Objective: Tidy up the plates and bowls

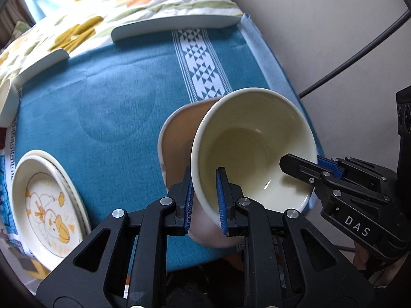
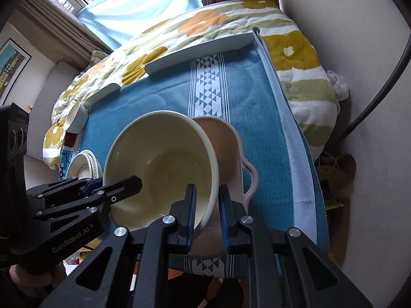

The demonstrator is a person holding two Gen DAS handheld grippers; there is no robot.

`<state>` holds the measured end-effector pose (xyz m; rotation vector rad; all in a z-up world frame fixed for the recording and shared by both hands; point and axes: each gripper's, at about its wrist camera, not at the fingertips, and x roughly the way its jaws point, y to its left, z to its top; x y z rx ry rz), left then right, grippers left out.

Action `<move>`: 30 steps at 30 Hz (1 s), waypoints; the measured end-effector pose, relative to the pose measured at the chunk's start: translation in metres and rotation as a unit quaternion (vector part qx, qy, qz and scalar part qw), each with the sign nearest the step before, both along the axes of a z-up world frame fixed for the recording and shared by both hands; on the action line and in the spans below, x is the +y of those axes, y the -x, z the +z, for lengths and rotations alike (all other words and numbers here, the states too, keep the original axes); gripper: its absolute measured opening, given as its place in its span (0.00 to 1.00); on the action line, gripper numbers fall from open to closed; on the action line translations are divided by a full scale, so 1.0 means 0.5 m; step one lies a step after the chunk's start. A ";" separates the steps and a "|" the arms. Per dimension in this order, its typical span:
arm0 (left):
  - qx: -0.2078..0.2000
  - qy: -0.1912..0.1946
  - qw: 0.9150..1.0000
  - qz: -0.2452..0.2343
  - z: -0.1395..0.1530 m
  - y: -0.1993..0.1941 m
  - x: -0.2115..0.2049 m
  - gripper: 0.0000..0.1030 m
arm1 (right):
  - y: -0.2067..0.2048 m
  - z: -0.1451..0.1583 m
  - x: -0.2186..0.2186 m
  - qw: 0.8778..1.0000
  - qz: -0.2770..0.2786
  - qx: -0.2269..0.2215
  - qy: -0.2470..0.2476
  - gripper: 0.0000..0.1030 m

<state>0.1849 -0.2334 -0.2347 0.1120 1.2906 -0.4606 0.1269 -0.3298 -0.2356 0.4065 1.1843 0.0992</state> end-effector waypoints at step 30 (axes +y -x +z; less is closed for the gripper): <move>-0.016 -0.078 0.996 -0.051 -0.065 -0.012 -0.036 0.14 | -0.003 -0.055 0.002 0.999 -0.017 0.035 0.002 0.15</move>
